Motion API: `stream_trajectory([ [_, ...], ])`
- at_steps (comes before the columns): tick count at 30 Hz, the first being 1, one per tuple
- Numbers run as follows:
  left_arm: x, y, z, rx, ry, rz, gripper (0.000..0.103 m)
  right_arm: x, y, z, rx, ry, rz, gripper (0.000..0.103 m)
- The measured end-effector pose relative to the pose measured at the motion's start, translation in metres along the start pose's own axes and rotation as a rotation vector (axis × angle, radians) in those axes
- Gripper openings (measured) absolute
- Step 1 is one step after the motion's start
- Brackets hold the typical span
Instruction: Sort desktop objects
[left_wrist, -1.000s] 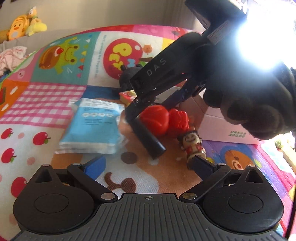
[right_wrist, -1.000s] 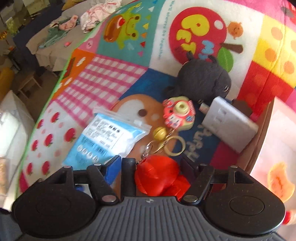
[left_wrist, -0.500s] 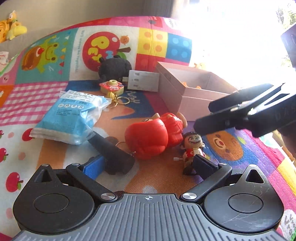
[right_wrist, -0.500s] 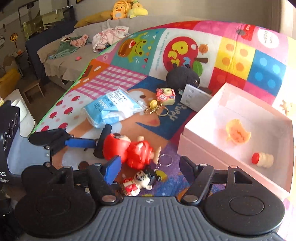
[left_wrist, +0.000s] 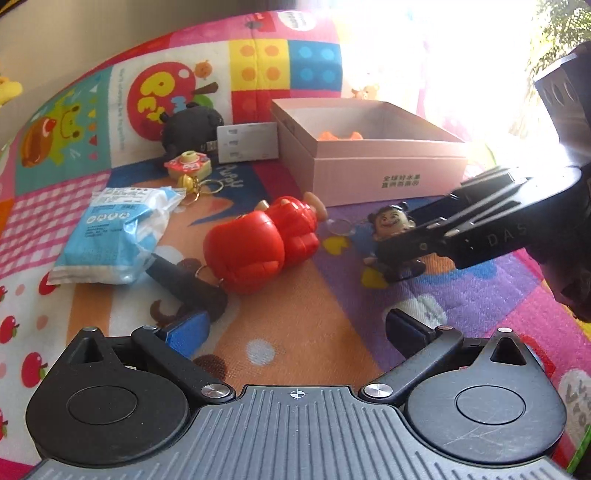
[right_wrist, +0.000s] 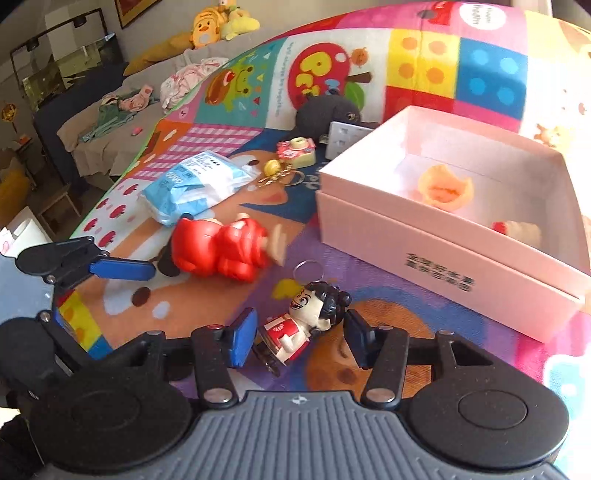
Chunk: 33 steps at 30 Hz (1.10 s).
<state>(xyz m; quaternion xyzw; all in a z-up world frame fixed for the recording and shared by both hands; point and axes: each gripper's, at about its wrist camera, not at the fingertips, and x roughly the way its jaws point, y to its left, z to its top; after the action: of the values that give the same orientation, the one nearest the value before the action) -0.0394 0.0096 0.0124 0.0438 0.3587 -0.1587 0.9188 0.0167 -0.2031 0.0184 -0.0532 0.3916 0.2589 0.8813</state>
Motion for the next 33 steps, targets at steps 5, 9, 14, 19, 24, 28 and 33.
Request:
stream_trajectory([
  [5,0.013,-0.002,0.019,-0.076,-0.016,0.061,0.103,-0.025,-0.026,-0.022,0.01,-0.05,-0.144,0.06],
  [9,0.026,-0.002,0.033,-0.115,-0.031,0.137,0.103,-0.032,-0.037,-0.041,0.058,-0.058,-0.153,0.08],
  [14,0.043,-0.007,0.044,-0.034,-0.039,0.2,0.103,-0.027,-0.033,-0.053,0.058,-0.066,-0.172,0.091],
  [19,0.053,-0.008,0.049,-0.008,-0.034,0.218,0.103,-0.023,-0.028,-0.054,0.031,-0.064,-0.177,0.101],
  [24,0.056,-0.009,0.053,-0.014,-0.035,0.211,0.085,-0.023,-0.028,-0.056,0.043,-0.059,-0.174,0.103],
  [28,0.047,-0.021,0.051,0.03,-0.066,0.15,0.085,-0.022,-0.028,-0.056,0.041,-0.058,-0.177,0.103],
  [33,0.025,-0.048,0.038,0.149,-0.108,0.02,0.086,-0.021,-0.027,-0.056,0.037,-0.056,-0.183,0.103],
])
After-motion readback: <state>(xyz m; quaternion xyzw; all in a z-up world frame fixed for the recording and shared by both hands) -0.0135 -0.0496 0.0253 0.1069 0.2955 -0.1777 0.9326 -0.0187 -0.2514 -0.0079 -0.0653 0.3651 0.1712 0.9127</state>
